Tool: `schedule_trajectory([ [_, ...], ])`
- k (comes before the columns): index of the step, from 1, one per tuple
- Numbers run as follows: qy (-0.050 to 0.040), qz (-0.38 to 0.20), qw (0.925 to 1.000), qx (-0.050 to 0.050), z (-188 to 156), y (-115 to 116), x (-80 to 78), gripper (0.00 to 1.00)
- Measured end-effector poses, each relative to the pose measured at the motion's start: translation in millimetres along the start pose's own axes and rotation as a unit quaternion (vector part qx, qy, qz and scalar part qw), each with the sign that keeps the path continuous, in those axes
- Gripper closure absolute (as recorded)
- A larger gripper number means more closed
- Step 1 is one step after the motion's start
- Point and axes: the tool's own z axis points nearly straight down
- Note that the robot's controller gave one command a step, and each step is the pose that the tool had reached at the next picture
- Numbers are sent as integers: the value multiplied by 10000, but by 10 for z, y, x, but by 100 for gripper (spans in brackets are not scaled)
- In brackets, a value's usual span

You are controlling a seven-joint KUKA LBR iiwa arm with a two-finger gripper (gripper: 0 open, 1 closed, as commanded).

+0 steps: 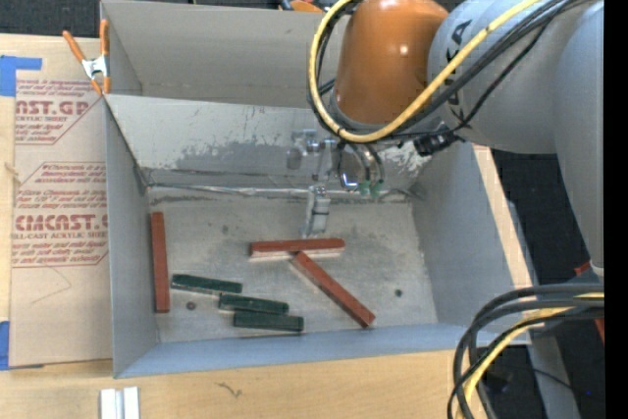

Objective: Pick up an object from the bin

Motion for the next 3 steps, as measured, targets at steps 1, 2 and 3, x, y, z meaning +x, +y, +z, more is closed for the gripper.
schedule_trajectory([
  [1, 46, -861, 9963, 5, 1249, -281, 283, 0],
  [2, -5, -862, 9963, -15, 1172, -250, 246, 100],
  [3, -44, -520, 9986, 3, -314, -306, 274, 100],
])
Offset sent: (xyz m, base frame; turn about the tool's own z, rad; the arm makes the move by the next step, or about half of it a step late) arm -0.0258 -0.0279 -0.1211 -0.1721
